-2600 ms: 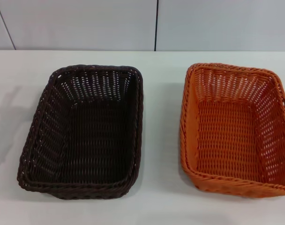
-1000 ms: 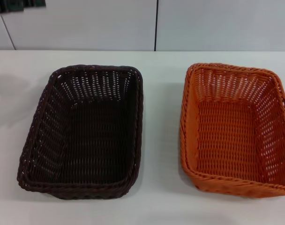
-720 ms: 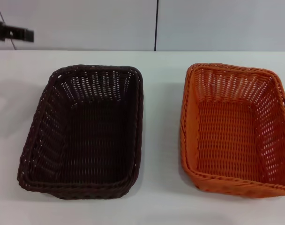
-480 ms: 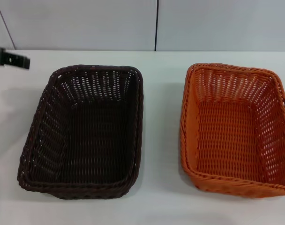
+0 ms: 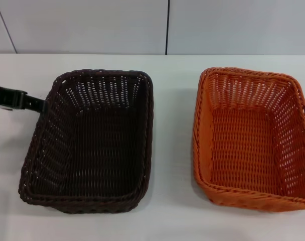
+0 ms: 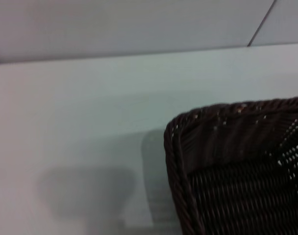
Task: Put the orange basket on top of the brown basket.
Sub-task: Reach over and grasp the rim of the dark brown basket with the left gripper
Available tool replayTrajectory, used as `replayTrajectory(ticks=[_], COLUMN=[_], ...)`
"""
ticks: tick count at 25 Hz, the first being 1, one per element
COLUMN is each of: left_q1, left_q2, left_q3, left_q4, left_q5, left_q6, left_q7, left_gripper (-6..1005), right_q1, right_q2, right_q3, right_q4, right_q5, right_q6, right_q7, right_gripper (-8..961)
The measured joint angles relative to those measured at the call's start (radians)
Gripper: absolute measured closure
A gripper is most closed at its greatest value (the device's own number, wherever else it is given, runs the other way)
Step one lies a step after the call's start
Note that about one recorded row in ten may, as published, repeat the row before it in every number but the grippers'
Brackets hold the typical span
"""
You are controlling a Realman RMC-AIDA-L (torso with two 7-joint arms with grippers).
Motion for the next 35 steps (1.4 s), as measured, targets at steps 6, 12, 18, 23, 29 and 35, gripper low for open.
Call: replayTrajectory(ticks=[6, 12, 18, 23, 29, 35], left_q1=[0.017, 0.019, 0.023, 0.025, 0.022, 0.021], left_q2=[-0.003, -0.005, -0.005, -0.005, -0.005, -0.003], left_q3=[0.004, 0.01, 0.024, 0.028, 0.029, 0.063], left_q4=[0.047, 0.087, 0.117, 0.143, 0.187, 0.245], left_q5=[-0.005, -0.027, -0.039, -0.04, -0.041, -0.047], left_q6=[0.023, 0.042, 0.062, 0.083, 0.105, 0.149], left_q7=[-0.008, -0.009, -0.009, -0.01, -0.004, -0.001], left_gripper=[140, 140, 140, 140, 139, 139], right_q1=[0.0, -0.004, -0.007, -0.008, -0.006, -0.001], right_q2=[0.0, 0.0, 0.002, 0.006, 0.008, 0.009], right_q3=[-0.005, -0.005, -0.005, -0.01, -0.027, -0.031], right_q4=[0.002, 0.003, 0.005, 0.006, 0.015, 0.026], right_q5=[0.0, 0.0, 0.0, 0.0, 0.0, 0.0], right_q6=[0.011, 0.011, 0.011, 0.011, 0.011, 0.011], right_q7=[-0.005, -0.008, -0.008, -0.008, -0.008, -0.008], right_gripper=[393, 393, 392, 391, 393, 391])
